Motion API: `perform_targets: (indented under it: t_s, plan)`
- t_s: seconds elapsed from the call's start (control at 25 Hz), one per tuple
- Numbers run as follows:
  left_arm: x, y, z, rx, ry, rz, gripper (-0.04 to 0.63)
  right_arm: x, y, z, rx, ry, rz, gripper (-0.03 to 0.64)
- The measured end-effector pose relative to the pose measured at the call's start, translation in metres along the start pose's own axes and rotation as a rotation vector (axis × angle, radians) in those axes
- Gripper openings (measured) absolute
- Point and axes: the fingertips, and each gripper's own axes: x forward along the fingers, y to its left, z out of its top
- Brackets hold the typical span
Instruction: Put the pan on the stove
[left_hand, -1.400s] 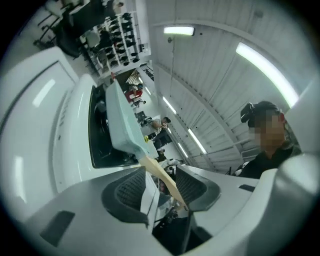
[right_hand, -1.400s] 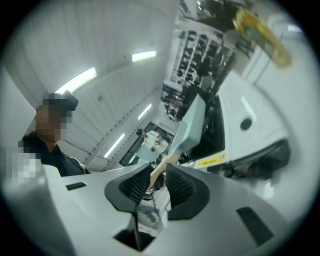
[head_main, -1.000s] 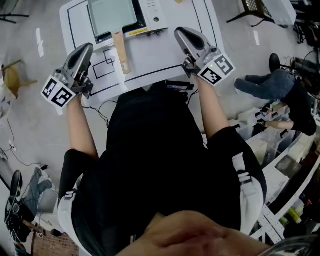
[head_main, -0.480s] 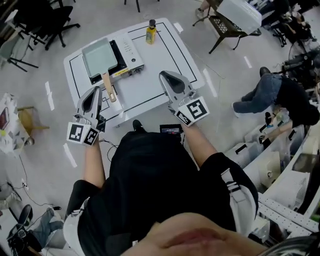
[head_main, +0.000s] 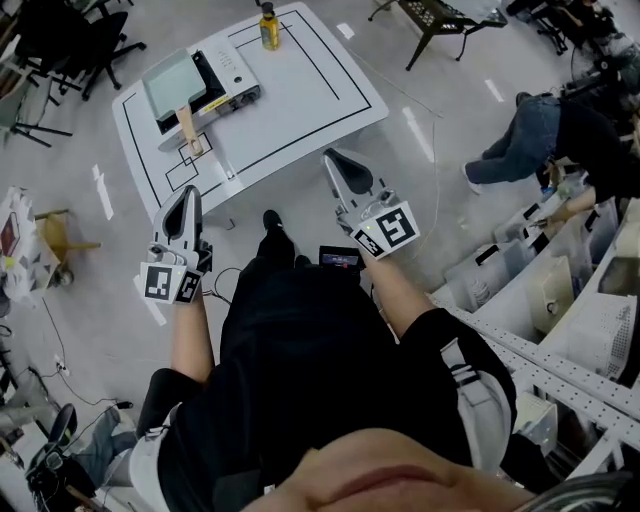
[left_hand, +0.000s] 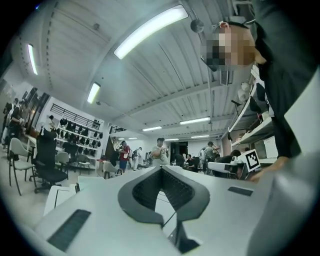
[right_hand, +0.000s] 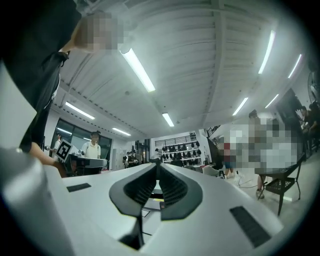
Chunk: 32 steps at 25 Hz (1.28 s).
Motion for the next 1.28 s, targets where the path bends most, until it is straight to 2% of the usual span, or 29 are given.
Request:
perform_targets:
  t_s: [0.2,0.4,0.48,0.6,0.68,0.76,1.04,1.28]
  plan:
    - [-0.026,-0.032,-0.009,-0.004,0.044,-0.013,0.017,-0.035,0.027,-0.009,0.017,0.023,-0.001,0.031]
    - [-0.040,-0.060,-0.003,0.085,0.075,-0.051,0.017,-0.055,0.038,-0.026,0.010,0.079,-0.038,0.029]
    - [-0.046,-0.059,-0.006,0.087,0.084,-0.059,0.017,-0.059,0.041,-0.027,-0.007,0.093,-0.058,0.029]
    - [-0.064,-0.041,-0.022,0.054,0.113,-0.048,0.018,-0.059,0.047,-0.031,-0.042,0.123,-0.111,0.028]
    - [-0.077,-0.027,-0.017,0.017,0.087,-0.014,0.017,-0.055,0.051,-0.037,-0.040,0.140,-0.159,0.028]
    - [-0.093,-0.007,-0.018,0.016,0.092,0.027,0.018,-0.049,0.061,-0.043,-0.034,0.148,-0.195,0.028]
    - [-0.167,0.068,-0.052,-0.044,0.114,0.161,0.018,-0.032,0.123,-0.063,-0.063,0.196,-0.233,0.028]
    - [-0.211,0.095,-0.079,-0.115,0.128,0.171,0.018,-0.037,0.159,-0.100,-0.023,0.280,-0.288,0.028]
